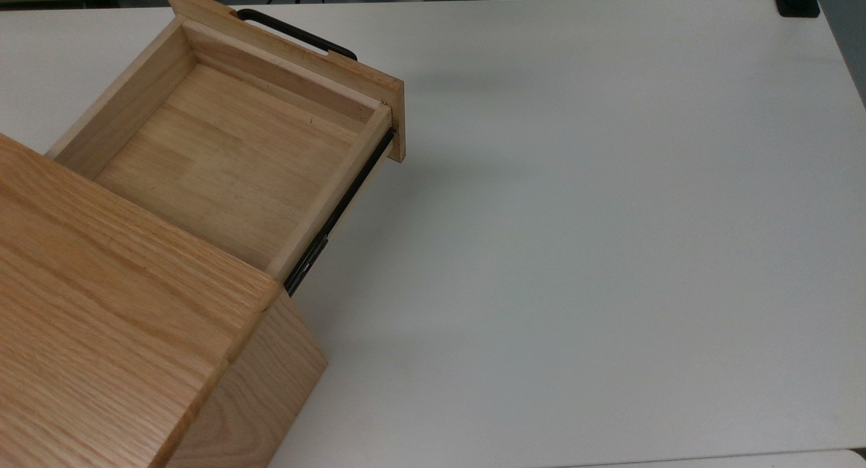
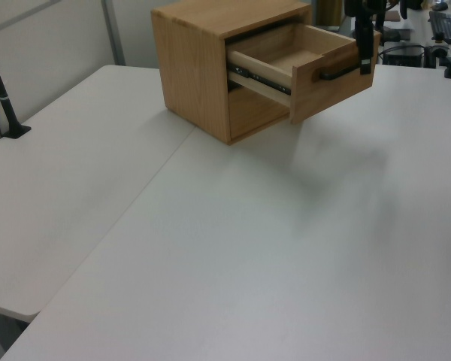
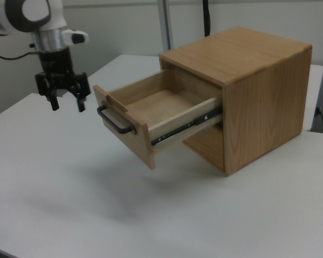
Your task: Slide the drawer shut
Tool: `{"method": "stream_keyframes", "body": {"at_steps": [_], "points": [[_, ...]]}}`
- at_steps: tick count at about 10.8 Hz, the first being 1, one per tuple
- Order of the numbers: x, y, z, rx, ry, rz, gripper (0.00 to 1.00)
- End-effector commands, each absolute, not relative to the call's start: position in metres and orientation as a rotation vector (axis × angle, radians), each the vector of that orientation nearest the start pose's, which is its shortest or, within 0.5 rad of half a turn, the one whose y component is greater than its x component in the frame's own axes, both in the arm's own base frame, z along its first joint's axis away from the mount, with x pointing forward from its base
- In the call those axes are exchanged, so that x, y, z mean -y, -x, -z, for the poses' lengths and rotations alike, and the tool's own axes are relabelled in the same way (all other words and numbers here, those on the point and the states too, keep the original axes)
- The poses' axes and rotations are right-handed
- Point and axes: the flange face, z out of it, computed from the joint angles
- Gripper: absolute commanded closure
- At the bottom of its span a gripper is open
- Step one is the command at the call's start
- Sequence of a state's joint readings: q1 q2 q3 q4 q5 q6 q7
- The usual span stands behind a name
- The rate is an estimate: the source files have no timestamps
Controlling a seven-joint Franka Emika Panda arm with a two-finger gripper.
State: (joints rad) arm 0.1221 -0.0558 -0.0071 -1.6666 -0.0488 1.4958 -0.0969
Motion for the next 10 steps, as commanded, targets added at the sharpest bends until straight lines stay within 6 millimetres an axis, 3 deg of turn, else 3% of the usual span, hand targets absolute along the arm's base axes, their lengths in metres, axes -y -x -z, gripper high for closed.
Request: {"method": "stream_keyframes", "body": {"at_steps": [1,2,3,6,7,10], "points": [[-0.063,-0.517,-0.594,0.005,3.217,-0.193,0.41],[-0.049,-0.52,-0.587,-0.045,3.207,-0.197,0.75],[-0.043,-0.521,-0.584,-0.096,3.206,-0.187,1.0],[-0.003,-0.526,-0.563,-0.471,3.181,-0.088,1.0],[0.01,-0.526,-0.556,-0.516,3.176,-0.061,1.0],[0.04,-0.543,-0.562,-0.693,3.118,0.141,1.0]]}}
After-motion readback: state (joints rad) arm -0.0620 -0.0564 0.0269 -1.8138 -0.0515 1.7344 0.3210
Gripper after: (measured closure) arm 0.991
